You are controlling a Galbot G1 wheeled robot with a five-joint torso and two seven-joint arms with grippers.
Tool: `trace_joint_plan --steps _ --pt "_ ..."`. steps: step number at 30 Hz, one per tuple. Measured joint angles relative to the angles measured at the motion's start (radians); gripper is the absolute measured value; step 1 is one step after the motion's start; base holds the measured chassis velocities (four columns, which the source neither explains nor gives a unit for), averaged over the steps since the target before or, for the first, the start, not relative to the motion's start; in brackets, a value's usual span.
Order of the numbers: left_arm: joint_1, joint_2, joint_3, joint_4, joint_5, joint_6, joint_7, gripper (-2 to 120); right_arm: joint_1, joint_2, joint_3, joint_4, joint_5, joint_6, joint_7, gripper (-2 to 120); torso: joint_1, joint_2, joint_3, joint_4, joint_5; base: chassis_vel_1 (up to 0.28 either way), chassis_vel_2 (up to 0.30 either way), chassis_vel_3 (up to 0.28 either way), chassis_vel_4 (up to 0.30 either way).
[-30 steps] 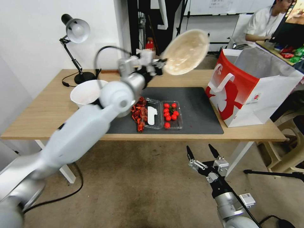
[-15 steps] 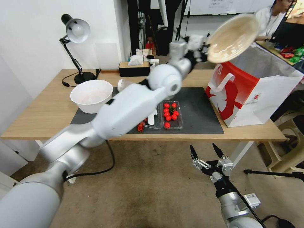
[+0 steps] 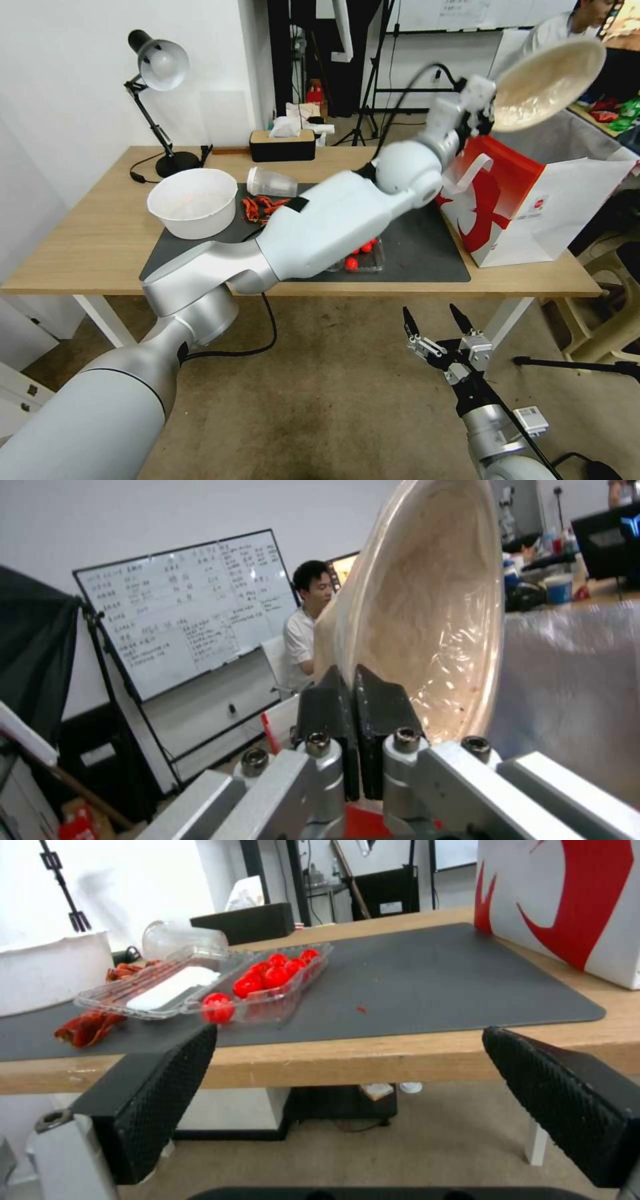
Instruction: Pick up the trash from the table and place it into the takeout bag.
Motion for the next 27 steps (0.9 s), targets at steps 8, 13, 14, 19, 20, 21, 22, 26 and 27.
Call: trace_joint_plan --steps 8,13,14,19,20,21,22,26,27 --pt "0.015 0.002 0.017 0.003 0.072 -0.002 0.011 11 0.01 -0.011 0.001 -0.014 0.015 0.009 0.0 100 0.0 0.0 0.0 0.0 -0.0001 0.0 0.0 0.0 0.0" --pt "0.023 0.004 0.015 -0.003 0.079 -0.003 0.006 31 0.017 -0.015 -0.003 -0.022 0.02 0.011 -0.001 100 0.0 0.0 0.0 -0.0001 -0.0001 0.0 0.0 0.0 0.0" --pt "0.023 0.004 0.015 -0.003 0.079 -0.003 0.006 31 0.017 -0.015 -0.003 -0.022 0.02 0.011 -0.001 100 0.0 0.0 0.0 -0.0001 -0.0001 0.0 0.0 0.0 0.0" --pt "0.037 0.025 0.006 -0.038 0.077 -0.004 -0.017 51 0.018 -0.015 -0.012 -0.02 0.02 0.016 -0.005 100 0.0 0.0 0.0 -0.0001 -0.0001 0.0 0.0 0.0 0.0" --pt "0.042 0.036 0.003 -0.057 0.073 0.001 -0.027 57 0.017 -0.015 -0.013 -0.017 0.019 0.016 -0.005 100 0.0 0.0 0.0 -0.0001 -0.0002 0.0 0.0 0.0 0.0" --pt "0.042 0.036 0.003 -0.057 0.073 0.001 -0.027 57 0.017 -0.015 -0.013 -0.017 0.019 0.016 -0.005 100 0.0 0.0 0.0 -0.0001 -0.0002 0.0 0.0 0.0 0.0" --pt "0.05 0.05 -0.002 -0.079 0.07 0.01 -0.035 63 0.016 -0.016 -0.013 -0.015 0.019 0.016 -0.005 100 0.0 0.0 0.0 -0.0001 -0.0002 0.0 0.0 0.0 0.0" --pt "0.078 0.107 -0.018 -0.149 0.053 0.023 -0.05 79 0.015 -0.017 -0.012 -0.014 0.019 0.016 -0.005 100 0.0 0.0 0.0 -0.0002 -0.0002 0.0 0.0 0.0 0.0" --pt "0.078 0.107 -0.018 -0.149 0.053 0.023 -0.05 79 0.015 -0.017 -0.012 -0.014 0.019 0.016 -0.005 100 0.0 0.0 0.0 -0.0002 -0.0002 0.0 0.0 0.0 0.0"
